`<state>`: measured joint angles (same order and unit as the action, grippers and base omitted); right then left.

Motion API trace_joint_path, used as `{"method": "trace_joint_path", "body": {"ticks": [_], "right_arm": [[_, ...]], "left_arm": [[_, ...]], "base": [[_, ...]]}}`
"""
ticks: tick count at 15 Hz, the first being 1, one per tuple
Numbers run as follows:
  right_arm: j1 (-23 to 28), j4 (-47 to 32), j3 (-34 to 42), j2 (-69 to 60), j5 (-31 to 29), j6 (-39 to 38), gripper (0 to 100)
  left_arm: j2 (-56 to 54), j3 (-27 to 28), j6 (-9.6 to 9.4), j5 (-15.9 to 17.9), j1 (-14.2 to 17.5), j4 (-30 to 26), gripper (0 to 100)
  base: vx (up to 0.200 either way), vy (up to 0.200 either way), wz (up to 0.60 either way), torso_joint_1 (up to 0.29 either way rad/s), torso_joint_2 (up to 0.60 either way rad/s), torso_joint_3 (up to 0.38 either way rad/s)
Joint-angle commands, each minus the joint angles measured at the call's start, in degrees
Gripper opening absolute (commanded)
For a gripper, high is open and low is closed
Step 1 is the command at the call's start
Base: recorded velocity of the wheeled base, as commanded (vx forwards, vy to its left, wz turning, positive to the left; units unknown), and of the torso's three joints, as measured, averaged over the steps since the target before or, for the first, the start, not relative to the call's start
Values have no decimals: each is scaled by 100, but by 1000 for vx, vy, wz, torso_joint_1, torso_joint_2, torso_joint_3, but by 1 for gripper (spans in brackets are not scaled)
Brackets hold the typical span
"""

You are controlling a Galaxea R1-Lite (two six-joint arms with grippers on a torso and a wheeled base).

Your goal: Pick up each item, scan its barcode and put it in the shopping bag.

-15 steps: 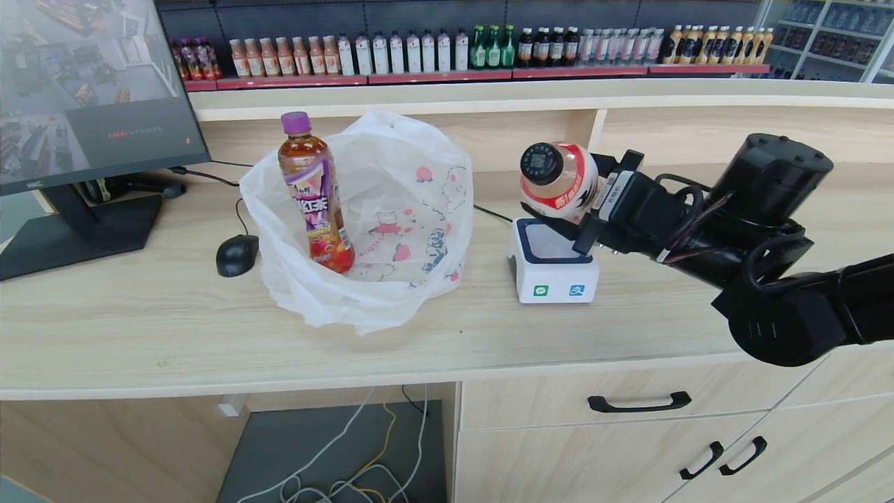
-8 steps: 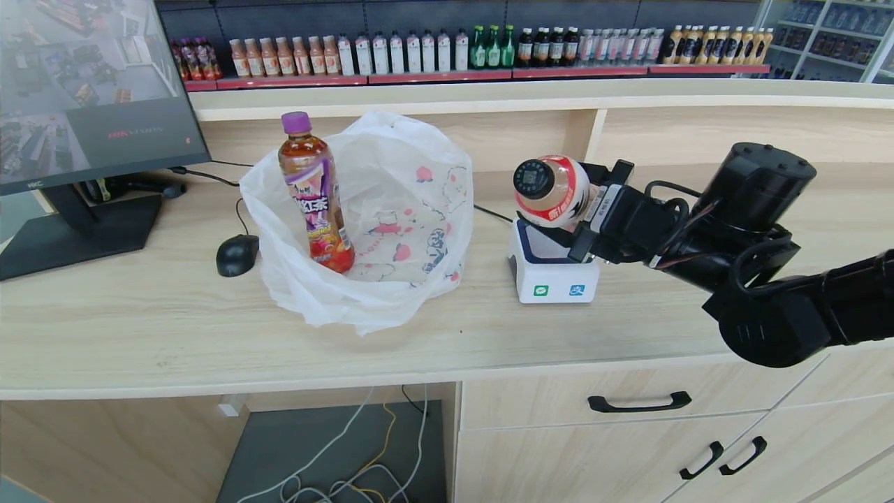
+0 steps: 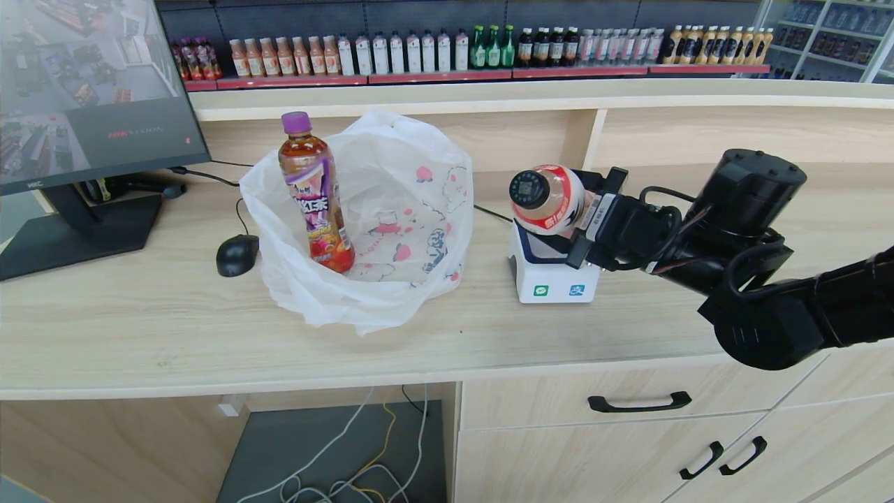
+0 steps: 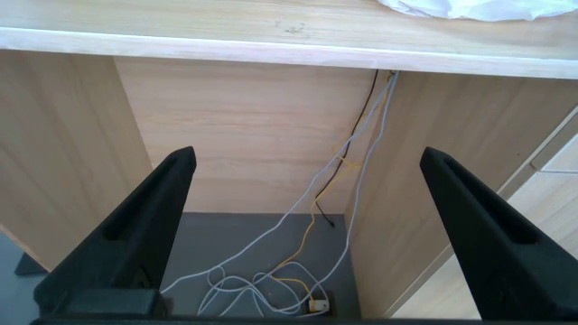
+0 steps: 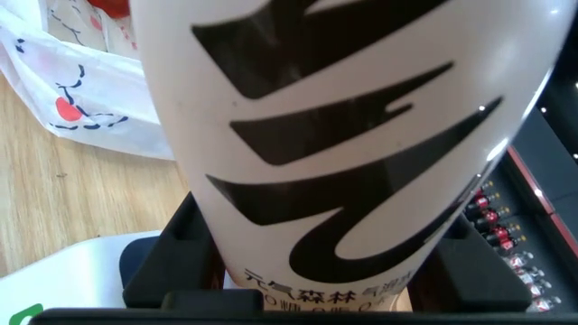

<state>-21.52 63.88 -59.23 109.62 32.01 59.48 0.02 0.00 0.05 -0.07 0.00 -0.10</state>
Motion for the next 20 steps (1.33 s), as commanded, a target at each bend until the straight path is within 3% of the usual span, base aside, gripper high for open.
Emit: {"method": "trace_joint_path", "body": {"ticks": [1, 16, 20], "right_arm": [[-2, 2, 0, 7, -2, 2, 0], [-63, -33, -27, -169, -2, -24, 0], [-98, -33, -9, -564, -90, -463, 0]], "left_arm": [[-2, 0, 4, -1, 0, 1, 100], [-2, 0, 4, -1, 0, 1, 100], [-2, 0, 4, -1, 0, 1, 100]], "base": [[0, 0, 0, 0, 0, 0], [0, 0, 0, 0, 0, 0], [0, 0, 0, 0, 0, 0]]}}
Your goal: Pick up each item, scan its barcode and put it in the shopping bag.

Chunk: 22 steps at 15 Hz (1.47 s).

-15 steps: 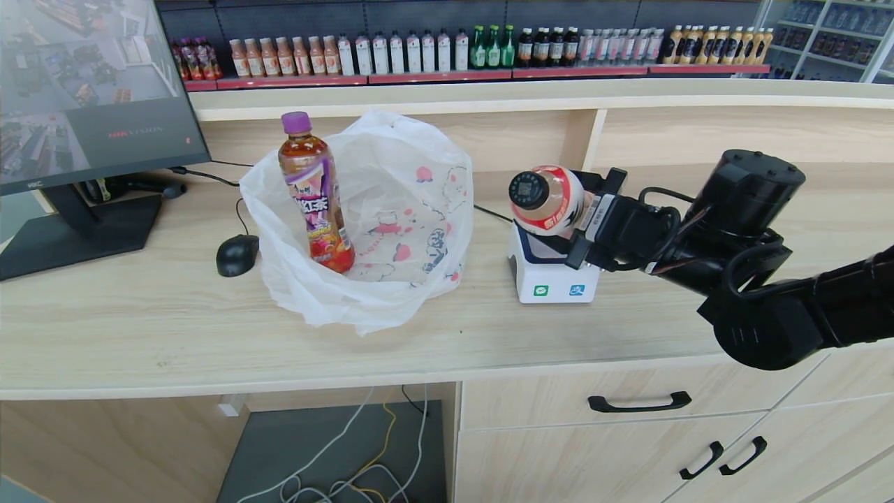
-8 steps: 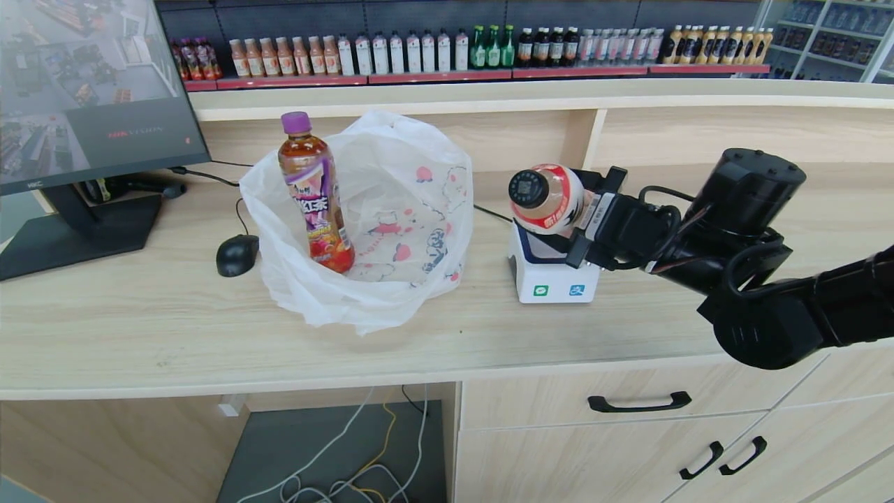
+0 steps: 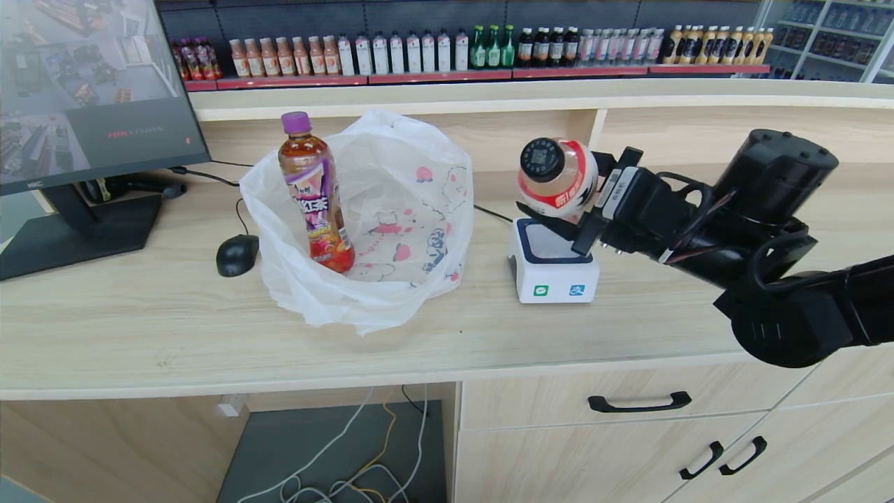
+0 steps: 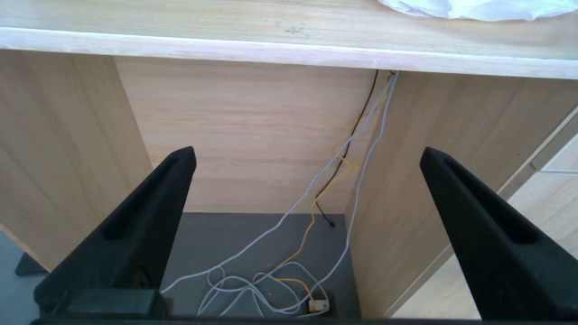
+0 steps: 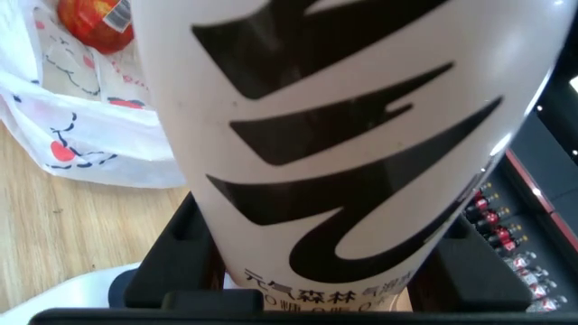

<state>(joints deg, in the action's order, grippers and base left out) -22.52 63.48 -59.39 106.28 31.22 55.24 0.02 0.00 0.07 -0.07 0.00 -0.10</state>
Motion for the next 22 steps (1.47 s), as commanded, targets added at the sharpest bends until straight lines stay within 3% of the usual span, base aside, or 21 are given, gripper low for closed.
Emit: {"method": "trace_joint_path", "body": {"ticks": [1, 8, 10, 14, 20, 22], "right_arm": [[2, 7, -20, -301, -11, -189, 0], [46, 60, 297, -1083, -19, -944, 0], [98, 385, 569, -1364, -125, -1735, 0], [213, 2406, 1650, -1347, -1751, -3669, 0], [221, 2652, 2371, -1522, -1856, -4451, 0], [221, 2652, 2714, -1540, -2190, -4460, 0]], "left_arm": [[-2, 0, 1, -1, 0, 1, 100], [-2, 0, 1, -1, 0, 1, 100], [-2, 0, -16, -1, -9, 1, 100], [-2, 0, -16, -1, -9, 1, 100], [-2, 0, -34, -1, -9, 1, 100], [-2, 0, -34, -1, -9, 1, 100]], "base": [[0, 0, 0, 0, 0, 0], [0, 0, 0, 0, 0, 0], [0, 0, 0, 0, 0, 0], [0, 0, 0, 0, 0, 0], [0, 0, 0, 0, 0, 0], [0, 0, 0, 0, 0, 0]]}}
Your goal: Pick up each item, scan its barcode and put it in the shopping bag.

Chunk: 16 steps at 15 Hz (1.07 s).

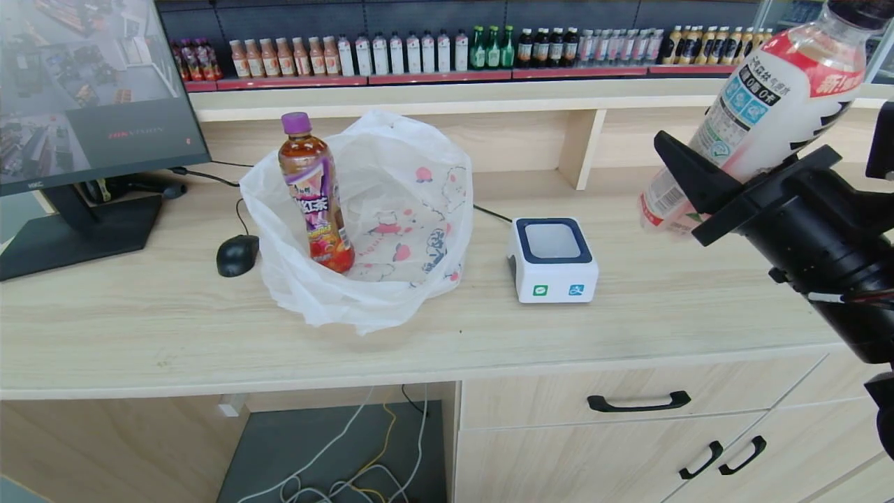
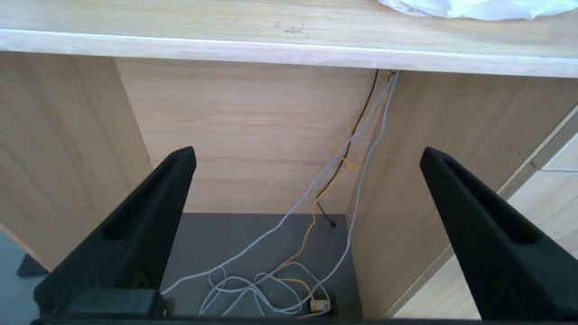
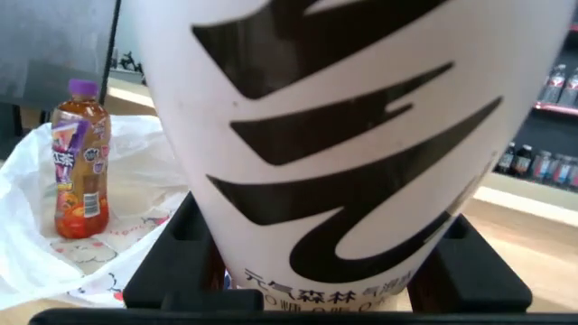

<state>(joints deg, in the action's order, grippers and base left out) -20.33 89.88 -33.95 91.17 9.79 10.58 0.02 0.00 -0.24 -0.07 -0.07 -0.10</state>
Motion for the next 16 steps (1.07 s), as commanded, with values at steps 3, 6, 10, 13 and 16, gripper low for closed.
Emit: {"method": "trace_joint_path", "body": {"ticks": [3, 6, 10, 13, 16], "right_arm": [[-32, 12, 222, 85, -1084, -179, 0], [12, 12, 152, 173, -1076, -232, 0], [3, 12, 117, 208, -1058, -399, 0], [3, 12, 126, 199, -1058, -399, 0], [3, 12, 99, 261, -1049, -399, 0]], "left_arm": [[-2, 0, 16, -1, -1, 1, 100], [-2, 0, 7, -1, -1, 1, 100], [-2, 0, 24, -1, 7, 1, 100], [-2, 0, 24, -1, 7, 1, 100], [-2, 0, 42, -1, -1, 1, 100]], "base": [[0, 0, 0, 0, 0, 0], [0, 0, 0, 0, 0, 0], [0, 200, 0, 6, -2, 5], [0, 200, 0, 4, 1, 4], [0, 200, 0, 2, 1, -1]]}}
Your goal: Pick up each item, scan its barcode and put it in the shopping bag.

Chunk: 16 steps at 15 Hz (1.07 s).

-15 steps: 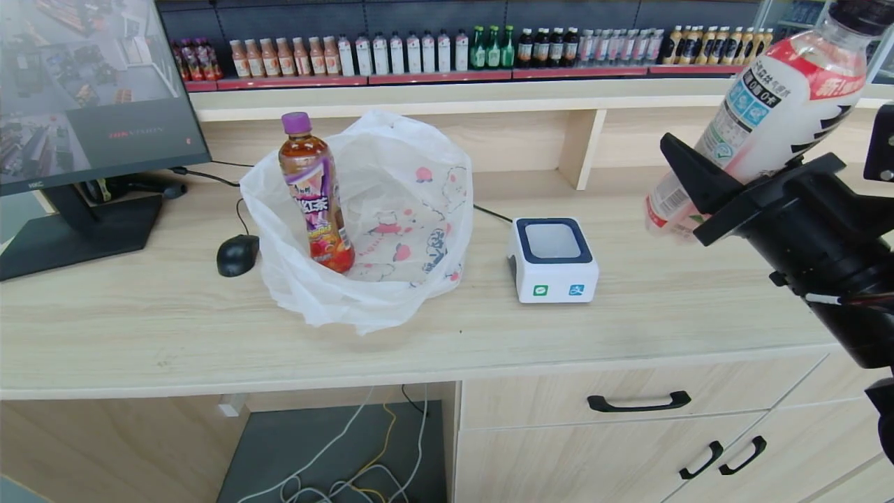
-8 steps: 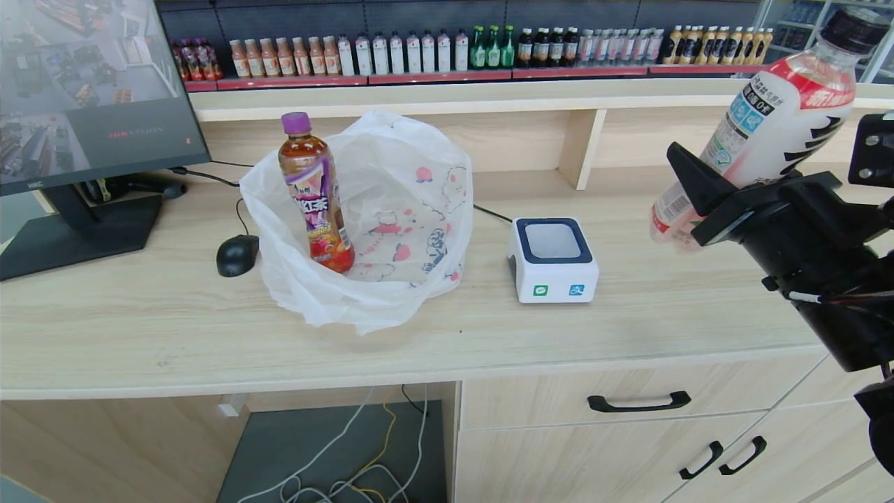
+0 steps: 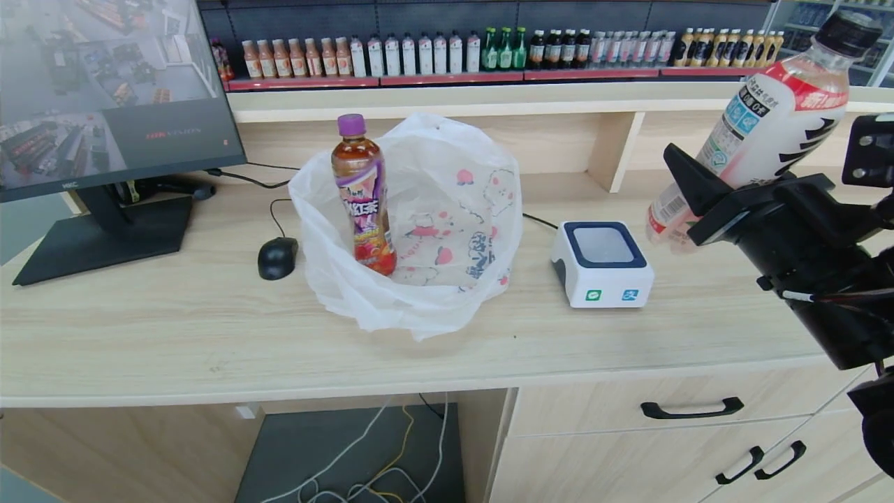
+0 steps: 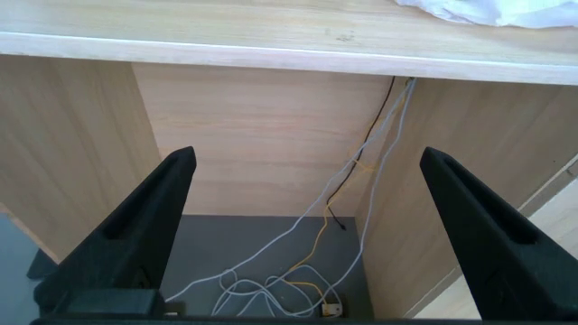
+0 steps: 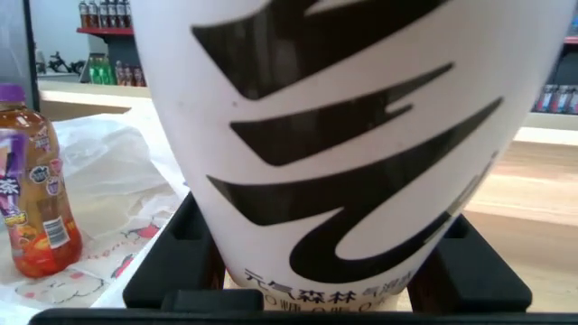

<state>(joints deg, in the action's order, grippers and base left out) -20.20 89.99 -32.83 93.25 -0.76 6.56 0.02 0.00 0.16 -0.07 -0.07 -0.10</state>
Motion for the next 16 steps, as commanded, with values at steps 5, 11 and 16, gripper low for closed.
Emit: {"method": "trace_joint_path", "body": {"ticks": [5, 11, 16], "right_arm": [[-10, 1, -57, 53, -4, 3, 0], [-98, 1, -277, 132, 128, 30, 0], [-98, 1, -514, 273, 146, 21, 0]], "left_arm": [[-2, 0, 2, -1, 7, 1, 100], [-2, 0, -7, -1, -1, 10, 100], [-2, 0, -16, -1, 7, 1, 100]], "base": [[0, 200, 0, 2, 3, 3], [0, 100, 0, -1, -1, 0], [0, 0, 0, 0, 0, 0]]}}
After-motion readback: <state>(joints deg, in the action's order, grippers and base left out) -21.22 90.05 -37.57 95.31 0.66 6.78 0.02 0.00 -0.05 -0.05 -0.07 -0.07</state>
